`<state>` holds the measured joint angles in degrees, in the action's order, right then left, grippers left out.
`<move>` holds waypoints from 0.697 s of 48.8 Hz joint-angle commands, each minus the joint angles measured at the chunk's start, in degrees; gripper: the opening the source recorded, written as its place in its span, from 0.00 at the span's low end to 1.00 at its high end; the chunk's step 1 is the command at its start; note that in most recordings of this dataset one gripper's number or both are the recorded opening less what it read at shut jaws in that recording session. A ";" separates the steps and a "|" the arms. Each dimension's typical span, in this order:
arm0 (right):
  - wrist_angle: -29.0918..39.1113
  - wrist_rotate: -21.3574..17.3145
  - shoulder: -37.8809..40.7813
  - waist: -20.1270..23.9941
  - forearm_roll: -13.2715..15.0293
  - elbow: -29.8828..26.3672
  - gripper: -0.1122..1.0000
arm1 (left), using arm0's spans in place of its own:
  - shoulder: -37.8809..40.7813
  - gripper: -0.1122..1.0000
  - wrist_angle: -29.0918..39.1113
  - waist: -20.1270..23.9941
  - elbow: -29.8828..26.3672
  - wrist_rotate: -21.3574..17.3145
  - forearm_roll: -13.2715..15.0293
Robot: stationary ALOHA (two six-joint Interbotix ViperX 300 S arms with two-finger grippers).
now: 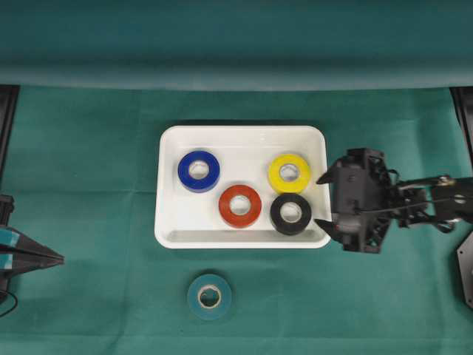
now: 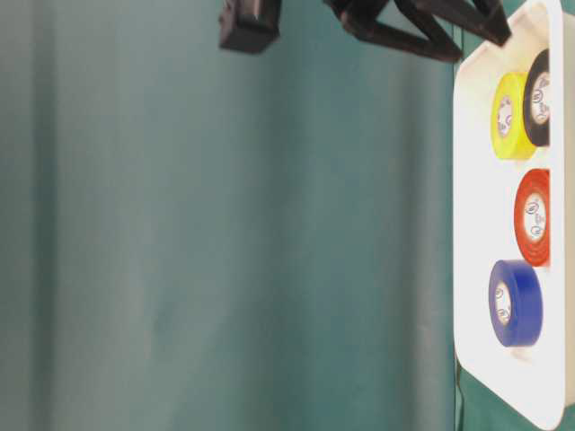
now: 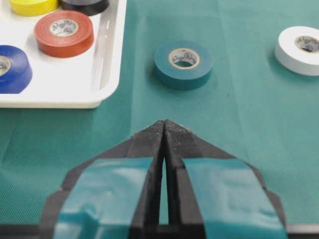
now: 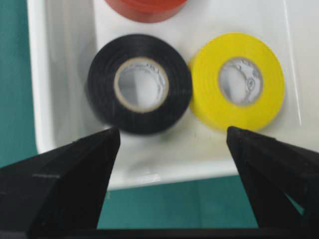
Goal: Put the tape into the white case with the right arm.
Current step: 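Open the right gripper and withdraw it to the right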
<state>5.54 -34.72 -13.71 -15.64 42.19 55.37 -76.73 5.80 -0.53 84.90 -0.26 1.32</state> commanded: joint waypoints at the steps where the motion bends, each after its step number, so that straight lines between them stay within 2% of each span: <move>1: -0.44 -0.18 -3.96 -0.09 -0.26 1.93 0.72 | 0.53 0.10 -0.53 0.09 -0.62 -0.09 0.00; 21: -2.02 -0.26 -21.27 0.62 -1.41 14.85 0.71 | 0.53 0.10 -0.53 0.18 -0.62 0.00 0.00; 34: -1.76 -0.35 -25.05 1.41 -2.37 17.58 0.71 | 0.44 0.10 -0.53 0.18 -0.62 0.00 0.00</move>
<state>3.96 -34.98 -38.23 -14.41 40.25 73.30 -76.73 5.80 -0.53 84.90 -0.26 1.32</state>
